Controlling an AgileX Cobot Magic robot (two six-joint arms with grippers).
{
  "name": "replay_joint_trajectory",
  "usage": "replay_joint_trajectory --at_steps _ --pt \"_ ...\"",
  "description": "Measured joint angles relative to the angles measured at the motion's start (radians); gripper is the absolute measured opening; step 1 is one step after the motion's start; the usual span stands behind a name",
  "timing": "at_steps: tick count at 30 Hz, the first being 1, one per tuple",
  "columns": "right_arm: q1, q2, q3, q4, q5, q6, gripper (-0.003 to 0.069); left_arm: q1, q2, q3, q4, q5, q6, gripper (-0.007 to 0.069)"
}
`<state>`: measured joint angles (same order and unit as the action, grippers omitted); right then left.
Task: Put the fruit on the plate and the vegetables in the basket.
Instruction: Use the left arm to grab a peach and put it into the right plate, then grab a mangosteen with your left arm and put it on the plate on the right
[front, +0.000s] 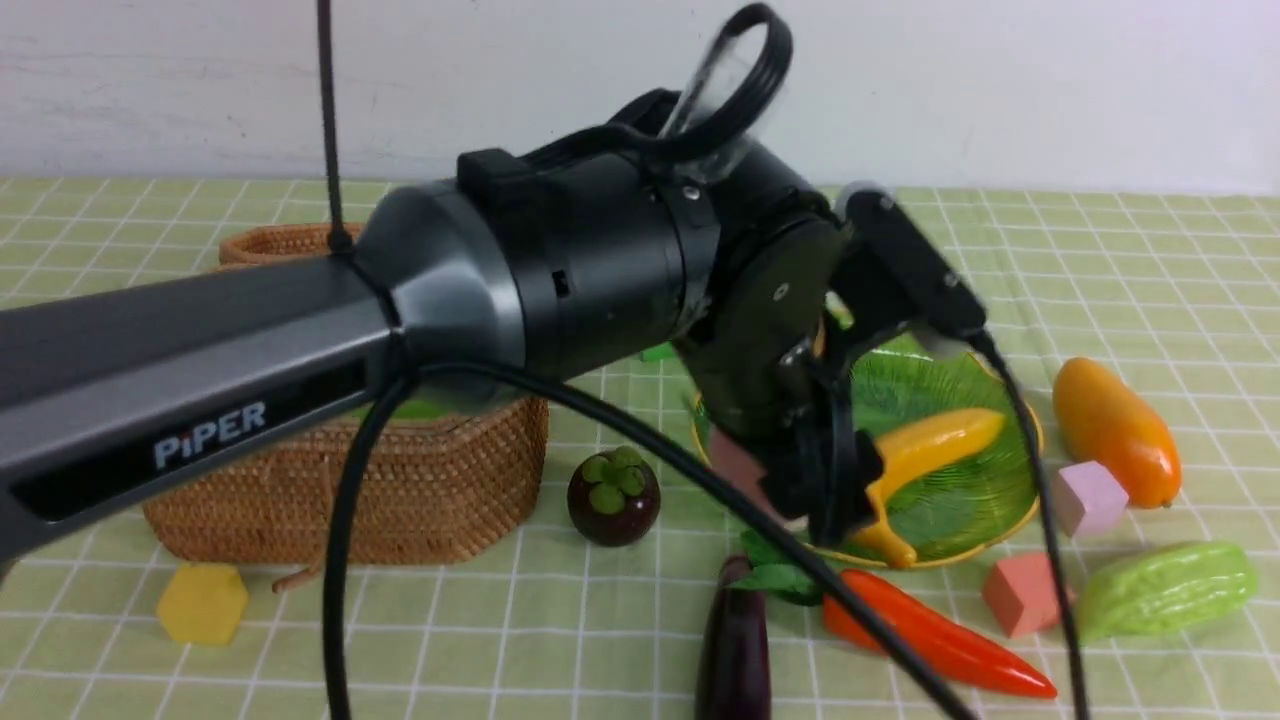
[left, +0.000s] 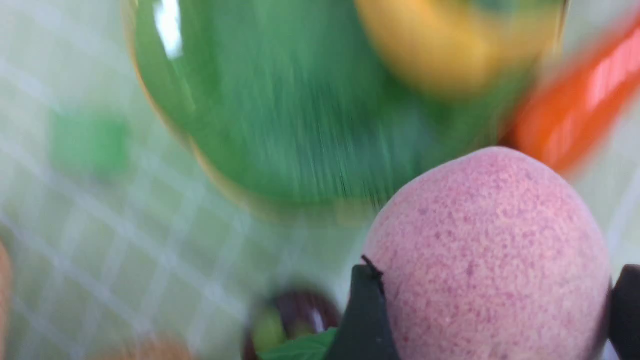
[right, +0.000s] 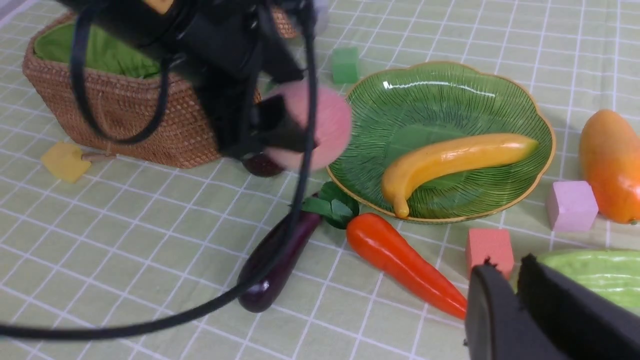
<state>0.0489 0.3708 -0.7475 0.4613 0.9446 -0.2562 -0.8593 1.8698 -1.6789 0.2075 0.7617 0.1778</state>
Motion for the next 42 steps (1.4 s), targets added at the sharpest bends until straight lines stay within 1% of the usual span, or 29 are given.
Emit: replay_joint_trajectory --at_steps 1,2,4,6,7,8,9,10,12,13,18,19,20,21,23,25,28,29,30,31,32,33,34,35,36,38,42 --pt "0.0 0.0 0.0 0.001 0.0 0.0 0.0086 0.001 0.005 0.0 0.001 -0.011 -0.003 0.0555" --pt "0.0 0.0 0.0 0.007 0.002 0.0 0.0086 0.017 0.05 -0.047 0.002 -0.098 -0.03 0.0552" --pt "0.0 0.0 0.0 0.015 0.008 0.0 0.0086 0.029 0.101 -0.088 0.006 -0.153 -0.057 0.0529" --pt "0.0 0.0 0.0 0.023 0.017 0.0 0.0086 0.055 0.196 -0.163 0.012 -0.223 -0.102 0.0292" --pt "0.0 0.0 0.0 0.026 0.02 0.0 0.0086 0.064 0.235 -0.184 0.014 -0.234 -0.11 0.0195" --pt "0.0 0.0 0.0 0.026 0.023 0.0 0.0086 0.071 0.271 -0.211 0.016 -0.237 -0.117 0.0113" --pt "0.0 0.0 0.0 0.026 0.026 0.0 0.0086 0.078 0.304 -0.241 0.019 -0.237 -0.121 0.0066" --pt "0.0 0.0 0.0 0.026 0.03 0.0 0.0087 0.083 0.332 -0.259 0.022 -0.235 -0.122 0.0057" --pt "0.0 0.0 0.0 0.026 0.041 0.0 0.0087 0.088 0.363 -0.285 0.029 -0.232 -0.127 0.0069" --pt "0.0 0.0 0.0 0.026 0.045 0.0 0.0087 0.092 0.381 -0.299 0.033 -0.229 -0.135 0.0099" --pt "0.0 0.0 0.0 0.026 0.046 0.0 0.0089 0.096 0.385 -0.315 0.035 -0.222 -0.14 0.0323" --pt "0.0 0.0 0.0 0.026 0.046 0.0 0.009 0.096 0.385 -0.316 0.034 -0.222 -0.14 0.0331" --pt "0.0 0.0 0.0 0.026 0.046 0.0 0.0091 0.096 0.375 -0.316 0.031 -0.219 -0.14 0.0384" --pt "0.0 0.0 0.0 0.026 0.046 0.0 0.0091 0.096 0.365 -0.316 0.019 -0.21 -0.14 0.0416" --pt "0.0 0.0 0.0 0.026 0.046 0.0 0.0092 0.093 0.333 -0.316 -0.009 -0.162 -0.141 0.0462" --pt "0.0 0.0 0.0 0.026 0.046 0.0 0.0094 0.091 0.295 -0.316 -0.032 -0.102 -0.146 0.047" --pt "0.0 0.0 0.0 0.026 0.046 0.0 0.0095 0.088 0.235 -0.316 -0.073 -0.002 -0.178 0.0433" --pt "0.0 0.0 0.0 0.027 0.05 0.0 0.0095 0.086 0.185 -0.316 -0.097 0.086 -0.219 0.0364" --pt "0.0 0.0 0.0 0.028 0.052 0.0 0.0095 0.086 0.153 -0.316 -0.104 0.133 -0.237 0.0306" --pt "0.0 0.0 0.0 0.028 0.052 0.0 0.0095 0.086 0.147 -0.316 -0.105 0.157 -0.24 0.0293" --pt "0.0 0.0 0.0 0.037 0.056 0.0 0.0095 0.086 0.098 -0.32 -0.115 0.251 -0.264 0.0175" --pt "0.0 0.0 0.0 0.045 0.056 0.0 0.0095 0.086 0.079 -0.322 -0.116 0.308 -0.27 0.0121" --pt "0.0 0.0 0.0 0.05 0.056 0.0 0.0095 0.086 0.059 -0.325 -0.118 0.364 -0.271 0.0045" --pt "0.0 0.0 0.0 0.051 0.056 0.0 0.0095 0.086 0.059 -0.325 -0.118 0.376 -0.271 0.0045" --pt "0.0 0.0 0.0 0.053 0.056 0.0 0.0095 0.086 0.044 -0.327 -0.119 0.443 -0.271 -0.0014" --pt "0.0 0.0 0.0 0.054 0.056 -0.004 0.0095 0.086 0.04 -0.317 -0.12 0.47 -0.272 -0.0013" --pt "0.0 0.0 0.0 0.056 0.056 -0.02 0.0095 0.086 0.046 -0.26 -0.126 0.476 -0.273 -0.0013"
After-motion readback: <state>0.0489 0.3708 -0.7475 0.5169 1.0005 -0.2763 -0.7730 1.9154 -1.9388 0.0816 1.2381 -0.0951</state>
